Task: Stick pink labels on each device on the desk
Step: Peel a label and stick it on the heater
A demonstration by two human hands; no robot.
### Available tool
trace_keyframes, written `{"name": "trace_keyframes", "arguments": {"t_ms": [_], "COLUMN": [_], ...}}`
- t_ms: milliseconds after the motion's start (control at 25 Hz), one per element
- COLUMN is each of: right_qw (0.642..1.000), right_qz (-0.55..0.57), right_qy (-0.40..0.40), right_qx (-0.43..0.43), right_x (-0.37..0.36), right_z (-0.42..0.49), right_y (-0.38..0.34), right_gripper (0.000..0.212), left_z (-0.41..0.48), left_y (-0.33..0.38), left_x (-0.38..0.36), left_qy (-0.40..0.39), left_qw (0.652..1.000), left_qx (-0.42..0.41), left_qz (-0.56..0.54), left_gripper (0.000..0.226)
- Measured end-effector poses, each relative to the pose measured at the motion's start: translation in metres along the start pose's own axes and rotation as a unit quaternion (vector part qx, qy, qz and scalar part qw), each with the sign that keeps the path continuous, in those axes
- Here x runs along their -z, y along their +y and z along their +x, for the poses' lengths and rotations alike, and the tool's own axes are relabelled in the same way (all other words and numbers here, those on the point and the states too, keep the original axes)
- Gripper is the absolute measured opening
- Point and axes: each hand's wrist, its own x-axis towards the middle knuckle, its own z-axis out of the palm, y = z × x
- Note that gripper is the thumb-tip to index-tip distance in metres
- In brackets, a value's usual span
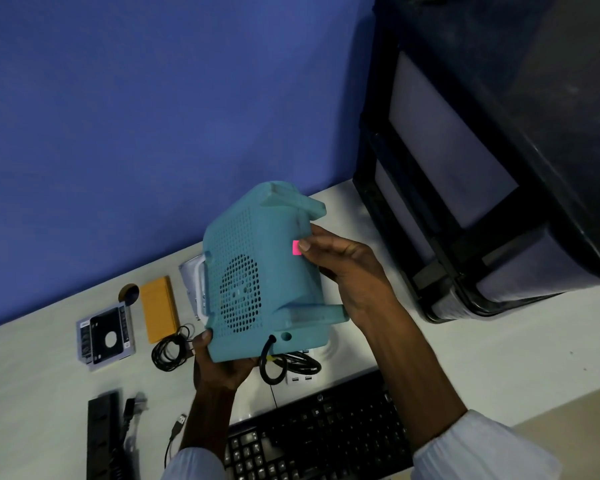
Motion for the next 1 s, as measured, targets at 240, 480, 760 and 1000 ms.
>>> {"name": "trace_keyframes", "arguments": {"t_ms": [240, 480, 760, 1000], "right_qw": [0.999, 0.992, 0.995, 0.980], "right_qz": [-0.007, -0.028, 0.014, -0.036], "right_qy": [0.031, 0.117, 0.098, 0.192], "right_qx": [0.044, 0.029, -0.016, -0.033], "right_x": [-0.004, 0.000, 0.022, 0.054], "right_z": [-0.002, 0.010, 0.022, 0.024], "right_y": [-0.002, 0.002, 0.009, 0.031], "right_gripper": [0.028, 0.053, 0.049, 0.016], "left_z": [0.002, 0.007, 0.017, 0.037], "left_y": [0.003, 0.006, 0.016, 0.012], "left_x": [0.004, 0.007, -0.001, -0.047], "left_qy": [0.007, 0.040, 0.115, 0.263], "left_qw": [1.000, 0.998, 0.988, 0.908], "left_qx": [0.018, 0.041, 0.027, -0.012], "left_qz": [-0.008, -0.003, 0.099, 0.326], "left_gripper": [0.056, 0.056, 0.056, 0.041]}}
